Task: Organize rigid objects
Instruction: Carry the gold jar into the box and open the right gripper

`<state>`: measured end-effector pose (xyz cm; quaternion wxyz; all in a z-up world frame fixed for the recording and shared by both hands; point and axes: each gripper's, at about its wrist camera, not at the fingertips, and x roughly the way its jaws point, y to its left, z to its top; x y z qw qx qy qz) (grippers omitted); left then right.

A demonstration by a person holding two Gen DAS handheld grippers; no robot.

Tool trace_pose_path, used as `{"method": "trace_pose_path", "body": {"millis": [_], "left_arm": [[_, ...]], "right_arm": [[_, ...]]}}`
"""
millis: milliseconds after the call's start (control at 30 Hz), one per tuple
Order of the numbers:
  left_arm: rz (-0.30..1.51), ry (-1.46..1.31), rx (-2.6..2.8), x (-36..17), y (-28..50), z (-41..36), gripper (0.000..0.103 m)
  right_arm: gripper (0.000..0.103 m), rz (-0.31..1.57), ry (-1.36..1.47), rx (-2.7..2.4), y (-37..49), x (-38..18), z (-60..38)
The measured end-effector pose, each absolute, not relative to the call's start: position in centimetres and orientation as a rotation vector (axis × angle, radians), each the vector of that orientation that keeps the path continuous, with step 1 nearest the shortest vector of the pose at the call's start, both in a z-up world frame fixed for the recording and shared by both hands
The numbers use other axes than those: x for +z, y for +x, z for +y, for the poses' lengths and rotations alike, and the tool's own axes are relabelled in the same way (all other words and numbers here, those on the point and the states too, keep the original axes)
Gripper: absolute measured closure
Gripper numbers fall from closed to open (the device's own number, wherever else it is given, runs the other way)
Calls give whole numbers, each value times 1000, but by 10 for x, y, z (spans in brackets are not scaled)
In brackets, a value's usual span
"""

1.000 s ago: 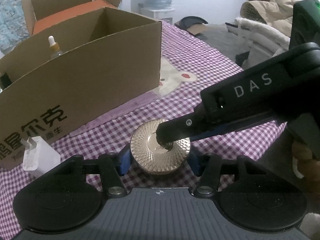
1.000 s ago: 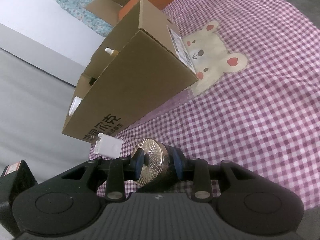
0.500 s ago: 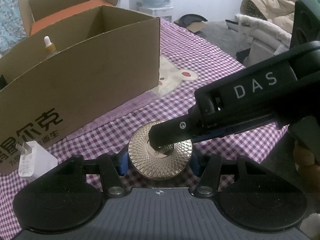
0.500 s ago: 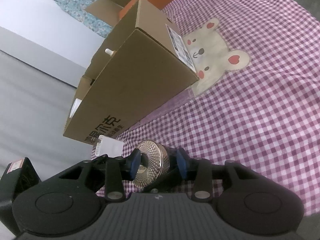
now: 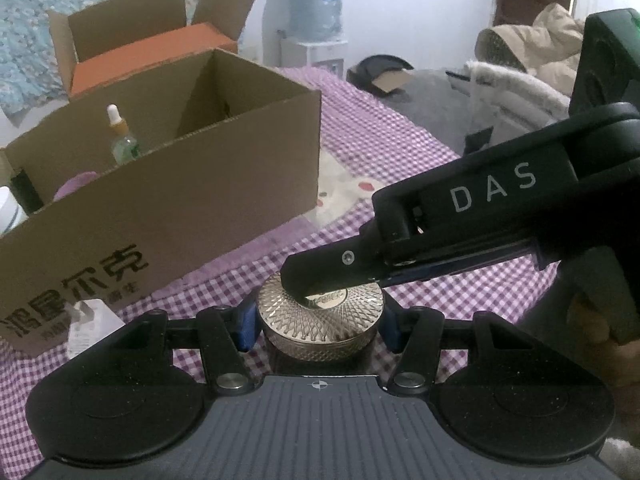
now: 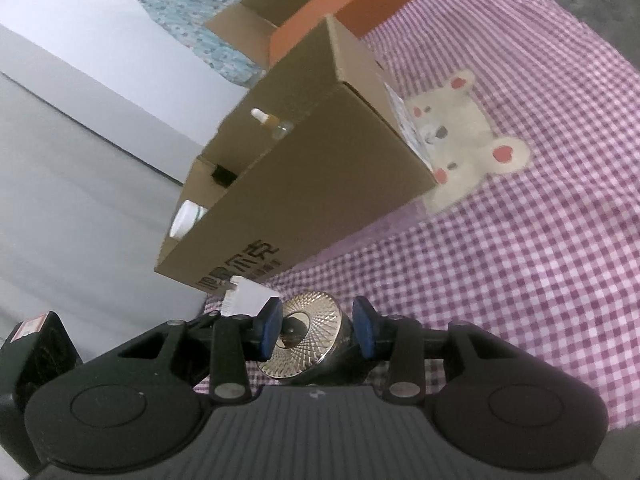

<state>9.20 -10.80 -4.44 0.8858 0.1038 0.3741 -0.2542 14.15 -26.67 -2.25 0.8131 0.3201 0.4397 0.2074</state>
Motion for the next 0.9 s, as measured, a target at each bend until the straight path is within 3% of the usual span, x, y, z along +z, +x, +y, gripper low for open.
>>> {"method": "trace_pose_path", "body": {"millis": [433,667,900], "left_arm": [[665,164,-470,10,101,-85,47],[639,108,-419,46,152,-66,47],[718,74,-387,37,211,-67,47]], "right_arm": [[63,853,611,534,164,27,-246],[63,794,512,606,217,70,-221],[62,841,442,589,278,73,-208]]}}
